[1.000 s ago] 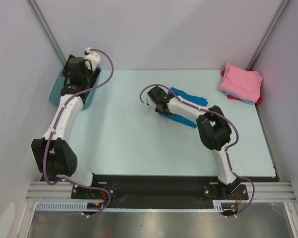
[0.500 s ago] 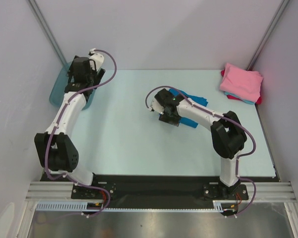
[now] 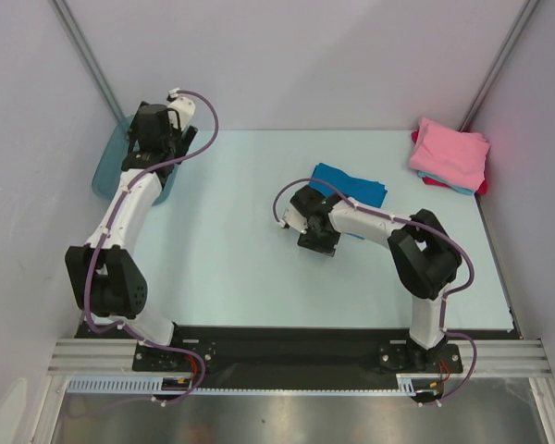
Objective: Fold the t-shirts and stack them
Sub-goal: Neatly place the folded tshirt to the corner
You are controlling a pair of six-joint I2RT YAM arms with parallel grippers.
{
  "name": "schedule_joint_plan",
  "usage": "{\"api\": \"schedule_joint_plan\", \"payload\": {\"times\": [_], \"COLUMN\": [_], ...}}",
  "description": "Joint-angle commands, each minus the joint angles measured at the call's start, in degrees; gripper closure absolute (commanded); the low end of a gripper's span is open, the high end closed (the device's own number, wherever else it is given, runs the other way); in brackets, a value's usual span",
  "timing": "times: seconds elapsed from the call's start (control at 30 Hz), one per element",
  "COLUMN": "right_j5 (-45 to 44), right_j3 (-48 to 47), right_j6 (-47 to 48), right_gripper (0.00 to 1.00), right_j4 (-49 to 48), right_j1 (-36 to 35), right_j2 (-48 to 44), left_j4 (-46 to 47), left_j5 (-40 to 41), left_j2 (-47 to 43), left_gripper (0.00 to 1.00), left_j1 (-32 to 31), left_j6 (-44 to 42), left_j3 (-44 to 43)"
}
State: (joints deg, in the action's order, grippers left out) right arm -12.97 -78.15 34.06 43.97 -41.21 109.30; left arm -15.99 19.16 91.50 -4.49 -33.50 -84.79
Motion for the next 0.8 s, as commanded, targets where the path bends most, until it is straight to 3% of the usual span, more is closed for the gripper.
{"api": "schedule_joint_plan", "payload": {"times": [0.0, 0.27, 0.77], "right_j5": [-3.2, -9.0, -11.6], "right_j3": [1.4, 5.6, 6.1], "right_j6": [0.6, 5.5, 11.3], "right_gripper": [0.33, 0.33, 0.32], "right_j4": [-7.1, -16.1, -27.5], "right_j1": [0.2, 0.3, 4.5], "right_j2": [-0.8, -0.3, 7.9], "left_j4": [0.7, 0.3, 0.3], "left_j5": [0.4, 0.6, 0.9], "left_j2": [-2.0, -2.3, -1.3], "left_gripper": [0.00, 0.00, 0.00], "left_j1": [-0.5, -0.9, -1.4], "left_j6": [-0.4, -1.3, -3.5], "left_j3": [-0.4, -0.6, -2.1]}}
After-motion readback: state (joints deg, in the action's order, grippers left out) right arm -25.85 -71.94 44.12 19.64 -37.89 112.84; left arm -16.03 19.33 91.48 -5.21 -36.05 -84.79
